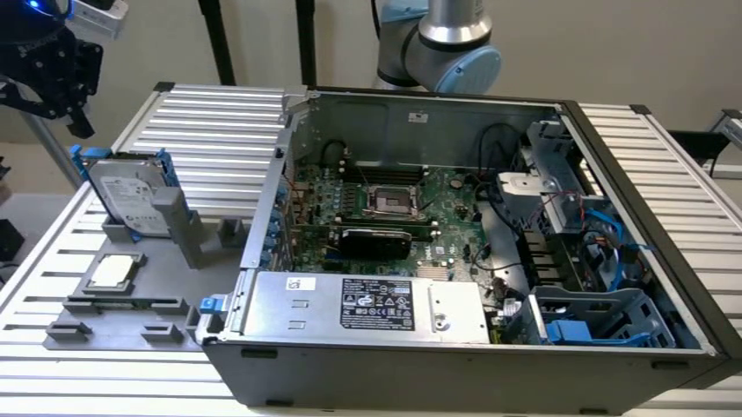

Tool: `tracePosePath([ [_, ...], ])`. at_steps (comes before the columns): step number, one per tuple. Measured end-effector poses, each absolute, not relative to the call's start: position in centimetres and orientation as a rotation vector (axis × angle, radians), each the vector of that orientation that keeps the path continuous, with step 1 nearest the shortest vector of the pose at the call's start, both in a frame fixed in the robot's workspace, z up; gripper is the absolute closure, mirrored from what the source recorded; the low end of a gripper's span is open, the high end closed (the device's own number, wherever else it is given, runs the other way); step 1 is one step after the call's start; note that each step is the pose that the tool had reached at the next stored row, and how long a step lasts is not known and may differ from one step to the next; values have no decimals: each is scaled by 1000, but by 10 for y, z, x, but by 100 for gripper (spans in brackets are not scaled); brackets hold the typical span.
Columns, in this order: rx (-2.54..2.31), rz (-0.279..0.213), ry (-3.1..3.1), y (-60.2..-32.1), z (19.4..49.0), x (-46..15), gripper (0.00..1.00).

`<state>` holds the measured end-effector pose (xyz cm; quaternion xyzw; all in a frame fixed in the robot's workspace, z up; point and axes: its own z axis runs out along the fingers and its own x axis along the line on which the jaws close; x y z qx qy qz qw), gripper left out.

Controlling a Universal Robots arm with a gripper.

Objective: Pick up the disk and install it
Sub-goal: 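Pick up the disk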

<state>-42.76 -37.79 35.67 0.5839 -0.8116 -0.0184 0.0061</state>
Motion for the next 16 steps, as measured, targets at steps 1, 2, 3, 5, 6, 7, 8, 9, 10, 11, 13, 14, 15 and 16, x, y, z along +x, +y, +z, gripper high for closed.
tracePosePath([
  [1, 1851, -57, -2522, -378, 357, -428, 89],
  [2, 1874, -57, -2505, -378, 357, -428, 89],
  [3, 1896, -57, -2488, -378, 357, -428, 89],
  [5, 1939, -56, -2453, -378, 357, -428, 89],
  [6, 1962, -56, -2435, -378, 357, -428, 89],
  [7, 1985, -55, -2416, -378, 357, -428, 89],
  [8, 2005, -55, -2399, -378, 357, -428, 89],
  [9, 2029, -54, -2380, -378, 357, -428, 89],
  [10, 2050, -54, -2361, -378, 356, -428, 89],
  [11, 2071, -53, -2343, -378, 356, -428, 89],
  [13, 2113, -52, -2305, -378, 356, -428, 89],
  [14, 2134, -51, -2286, -378, 356, -428, 89],
  [15, 2154, -51, -2267, -378, 356, -428, 89],
  [16, 2174, -51, -2247, -378, 356, -428, 89],
])
